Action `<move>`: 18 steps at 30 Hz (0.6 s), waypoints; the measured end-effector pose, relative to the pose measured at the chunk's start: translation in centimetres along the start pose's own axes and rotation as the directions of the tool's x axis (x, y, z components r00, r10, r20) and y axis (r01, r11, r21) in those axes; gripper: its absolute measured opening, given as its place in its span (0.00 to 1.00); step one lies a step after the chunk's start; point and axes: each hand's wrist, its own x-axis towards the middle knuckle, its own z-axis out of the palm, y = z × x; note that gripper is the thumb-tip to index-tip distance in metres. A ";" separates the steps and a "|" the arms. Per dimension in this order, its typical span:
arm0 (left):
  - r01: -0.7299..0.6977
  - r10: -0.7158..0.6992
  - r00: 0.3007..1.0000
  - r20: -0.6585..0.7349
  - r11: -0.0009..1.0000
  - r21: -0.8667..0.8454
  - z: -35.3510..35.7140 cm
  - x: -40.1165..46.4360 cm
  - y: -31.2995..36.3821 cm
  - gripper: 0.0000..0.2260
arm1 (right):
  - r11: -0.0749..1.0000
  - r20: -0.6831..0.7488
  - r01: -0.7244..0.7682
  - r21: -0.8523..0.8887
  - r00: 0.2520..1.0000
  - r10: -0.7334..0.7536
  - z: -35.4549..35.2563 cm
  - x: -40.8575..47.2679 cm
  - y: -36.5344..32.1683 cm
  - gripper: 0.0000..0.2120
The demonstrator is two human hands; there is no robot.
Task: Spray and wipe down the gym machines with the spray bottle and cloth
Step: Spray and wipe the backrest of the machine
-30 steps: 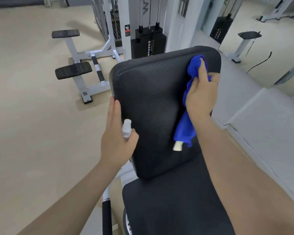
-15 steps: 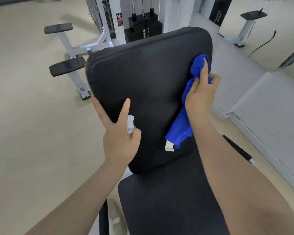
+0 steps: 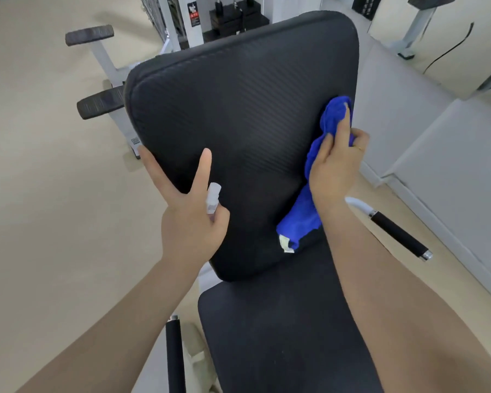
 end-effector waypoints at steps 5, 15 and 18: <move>-0.035 0.035 0.999 -0.001 0.997 -0.062 -0.3 -0.6 -1.4 0.32 | 0.990 0.219 0.138 -0.006 0.966 -0.134 2.2 -8.2 -2.9 0.20; 0.517 -0.444 0.853 0.274 0.792 -0.324 0.5 -3.4 -5.9 0.30 | 0.987 -0.015 0.077 -0.138 0.997 -0.079 1.7 -6.3 0.1 0.25; 0.563 -0.466 0.817 0.339 0.769 -0.303 1.5 -4.6 -6.5 0.26 | 0.991 -0.039 -0.133 0.000 0.990 0.133 2.9 -7.3 0.3 0.24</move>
